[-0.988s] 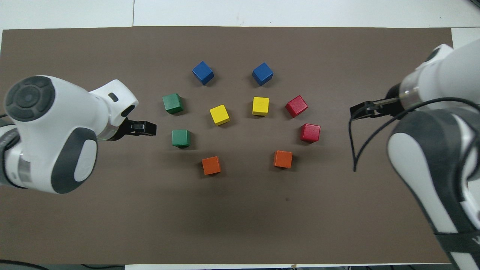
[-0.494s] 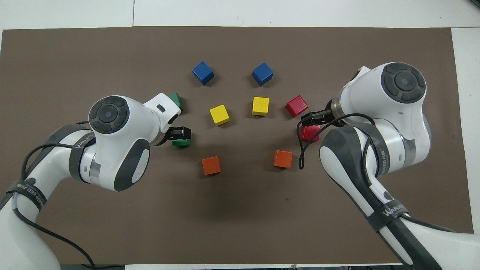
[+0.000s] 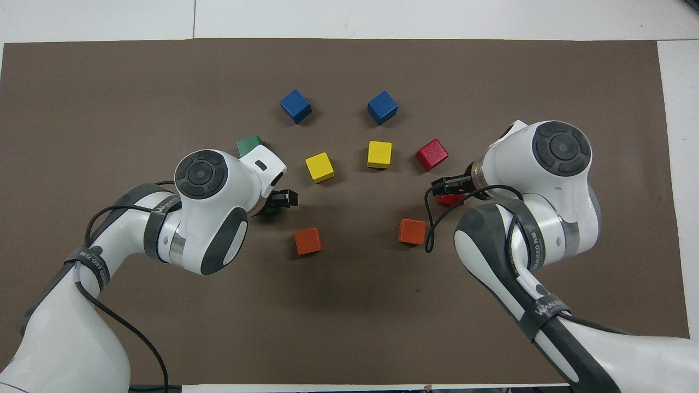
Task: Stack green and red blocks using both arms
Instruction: 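Carry the green cube outward with the left gripper while the right gripper carries red, then release the green cube with the left gripper while the right gripper releases red, then grasp the second green cube with the left gripper while the right gripper grasps red, then carry the green cube with the left gripper while the right gripper carries red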
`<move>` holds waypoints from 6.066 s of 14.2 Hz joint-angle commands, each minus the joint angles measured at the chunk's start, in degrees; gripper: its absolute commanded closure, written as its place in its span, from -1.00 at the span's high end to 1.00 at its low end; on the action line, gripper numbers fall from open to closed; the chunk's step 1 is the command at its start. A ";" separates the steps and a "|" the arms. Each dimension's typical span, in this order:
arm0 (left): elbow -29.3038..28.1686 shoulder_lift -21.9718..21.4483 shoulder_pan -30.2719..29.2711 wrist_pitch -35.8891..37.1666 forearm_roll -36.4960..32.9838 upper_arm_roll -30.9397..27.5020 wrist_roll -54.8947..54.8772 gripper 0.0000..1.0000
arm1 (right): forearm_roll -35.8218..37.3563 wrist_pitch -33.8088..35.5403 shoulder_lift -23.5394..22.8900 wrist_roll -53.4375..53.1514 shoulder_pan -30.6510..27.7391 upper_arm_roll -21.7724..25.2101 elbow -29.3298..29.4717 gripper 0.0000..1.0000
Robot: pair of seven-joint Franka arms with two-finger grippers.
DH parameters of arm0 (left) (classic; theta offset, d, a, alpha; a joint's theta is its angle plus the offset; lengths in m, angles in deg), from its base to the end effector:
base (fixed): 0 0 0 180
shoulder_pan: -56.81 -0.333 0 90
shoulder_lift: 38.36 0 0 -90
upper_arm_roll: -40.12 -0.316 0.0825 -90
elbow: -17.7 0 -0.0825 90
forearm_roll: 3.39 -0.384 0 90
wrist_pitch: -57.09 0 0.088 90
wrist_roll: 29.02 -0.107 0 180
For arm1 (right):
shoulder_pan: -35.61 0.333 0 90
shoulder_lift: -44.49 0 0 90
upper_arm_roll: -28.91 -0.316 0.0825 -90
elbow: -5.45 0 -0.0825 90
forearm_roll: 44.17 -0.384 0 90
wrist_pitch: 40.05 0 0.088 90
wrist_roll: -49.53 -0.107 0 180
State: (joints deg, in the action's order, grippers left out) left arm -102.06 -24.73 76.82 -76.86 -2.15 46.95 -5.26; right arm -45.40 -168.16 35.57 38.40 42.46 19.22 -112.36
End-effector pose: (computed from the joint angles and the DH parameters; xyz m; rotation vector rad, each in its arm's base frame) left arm 0.5175 -0.2607 0.3116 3.0968 -0.0547 -0.0131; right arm 0.5546 0.1633 0.3653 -3.0910 -0.1222 -0.0233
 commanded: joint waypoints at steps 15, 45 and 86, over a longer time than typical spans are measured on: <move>0.06 -6.94 -10.93 6.75 -0.71 -1.65 -6.08 -1.00 | -0.18 -4.42 -5.40 -8.74 -0.09 0.11 -3.22 0.96; -3.21 -1.94 -39.61 -3.61 -0.62 -1.65 -42.39 1.00 | 4.48 -5.30 -6.82 25.89 -22.86 0.29 1.18 -1.00; 23.96 11.17 -8.56 11.76 -4.67 -1.57 4.82 -1.00 | 8.89 5.42 -16.75 26.50 0.70 -1.73 24.20 1.00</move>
State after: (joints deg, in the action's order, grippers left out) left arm -78.04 -9.74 70.98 -69.41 -5.48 45.42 0.85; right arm -34.44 -162.52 18.01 61.34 45.07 18.15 -86.65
